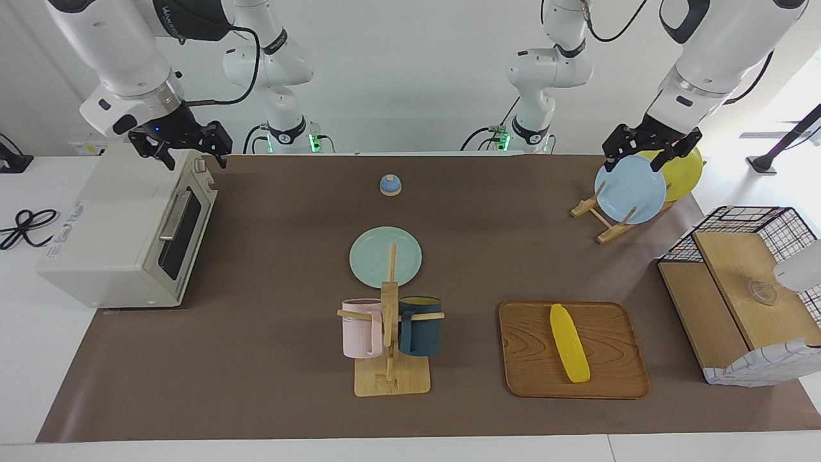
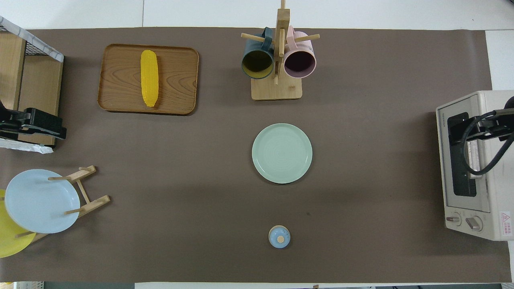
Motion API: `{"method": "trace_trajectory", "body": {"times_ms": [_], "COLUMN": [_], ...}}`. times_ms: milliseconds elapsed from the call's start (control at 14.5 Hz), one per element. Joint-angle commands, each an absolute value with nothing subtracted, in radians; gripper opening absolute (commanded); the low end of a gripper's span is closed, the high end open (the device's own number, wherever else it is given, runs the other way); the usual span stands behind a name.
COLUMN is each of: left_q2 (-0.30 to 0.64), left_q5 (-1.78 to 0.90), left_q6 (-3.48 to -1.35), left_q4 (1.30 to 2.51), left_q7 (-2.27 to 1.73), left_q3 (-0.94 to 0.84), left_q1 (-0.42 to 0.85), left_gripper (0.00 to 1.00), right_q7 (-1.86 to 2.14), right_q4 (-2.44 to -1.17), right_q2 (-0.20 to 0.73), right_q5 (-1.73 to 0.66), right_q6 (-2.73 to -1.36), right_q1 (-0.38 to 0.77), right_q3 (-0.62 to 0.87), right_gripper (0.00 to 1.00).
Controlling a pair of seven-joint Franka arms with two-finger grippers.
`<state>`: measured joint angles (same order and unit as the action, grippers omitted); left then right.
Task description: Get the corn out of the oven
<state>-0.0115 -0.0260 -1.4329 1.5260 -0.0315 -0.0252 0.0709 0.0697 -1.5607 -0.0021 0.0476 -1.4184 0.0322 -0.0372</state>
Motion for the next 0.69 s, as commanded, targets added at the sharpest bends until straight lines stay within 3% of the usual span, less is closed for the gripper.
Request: {"method": "trace_trajectory", "body": {"times_ms": [0,621], "left_q2": [-0.012,-0.026], "left_q5": [-0.011,-0.009], "left_q6": [-1.4,-1.46], "left_q4": [1.499,1.551], "left_q7": [-0.04,-0.029], "left_q3": [-0.026,-0.028], "left_q1": [0.074,0.064], "left_gripper": [1.0,1.0], "right_q7": [0.097,0.092], "right_q4": [-1.58,-1.58], "right_q2": [-0.02,-0.02], "right_q5": [0.034,0.034], "right_q6": [-1.43,-1.44], "right_q1": [0.02,0.025], "right_q3": [-0.037,-0.037], "right_gripper": [1.0,1.0]}}
